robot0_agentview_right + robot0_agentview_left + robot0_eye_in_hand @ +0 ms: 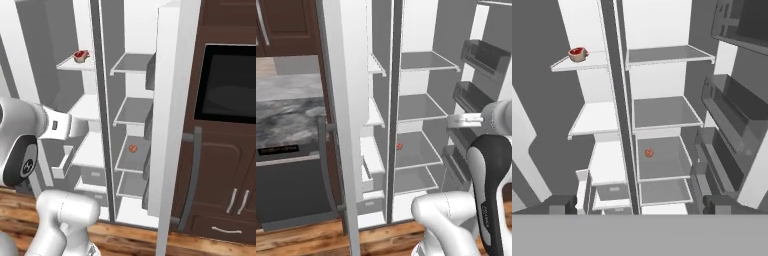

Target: There's a steak in the fridge that needs to be moved to the freezer for freezing. Pick up the steak from the fridge, place it on any shelf in the freezer, and close the fridge and freezer doors when done.

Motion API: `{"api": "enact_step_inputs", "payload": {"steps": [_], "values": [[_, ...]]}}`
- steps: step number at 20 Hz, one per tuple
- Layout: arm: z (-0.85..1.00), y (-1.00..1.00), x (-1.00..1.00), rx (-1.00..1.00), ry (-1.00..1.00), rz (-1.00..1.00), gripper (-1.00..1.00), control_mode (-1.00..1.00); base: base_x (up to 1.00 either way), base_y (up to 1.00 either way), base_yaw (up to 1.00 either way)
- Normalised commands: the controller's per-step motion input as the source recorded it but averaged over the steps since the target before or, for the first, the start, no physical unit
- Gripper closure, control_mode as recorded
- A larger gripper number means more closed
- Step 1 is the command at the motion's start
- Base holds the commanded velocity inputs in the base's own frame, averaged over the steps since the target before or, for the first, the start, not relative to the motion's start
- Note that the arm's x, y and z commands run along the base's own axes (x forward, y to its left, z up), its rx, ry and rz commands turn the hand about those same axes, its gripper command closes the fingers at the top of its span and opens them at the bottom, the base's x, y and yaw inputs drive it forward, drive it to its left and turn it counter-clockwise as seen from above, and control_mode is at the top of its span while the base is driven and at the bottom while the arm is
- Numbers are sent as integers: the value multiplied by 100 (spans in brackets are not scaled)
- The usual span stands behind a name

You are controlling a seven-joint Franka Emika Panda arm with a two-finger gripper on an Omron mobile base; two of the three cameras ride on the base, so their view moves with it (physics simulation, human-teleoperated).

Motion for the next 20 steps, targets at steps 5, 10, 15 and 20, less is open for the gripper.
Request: {"api": "enact_step_inputs", "payload": {"steps": [5,10,15,20], "values": [[0,0,0,0,0,0,-100,100,36,5,0],[0,0,0,0,0,0,-100,100,-11,0,0],[0,0,0,0,0,0,-100,100,-78,-2,0],[0,0,2,0,0,0,-100,-100,-18,0,0]]}}
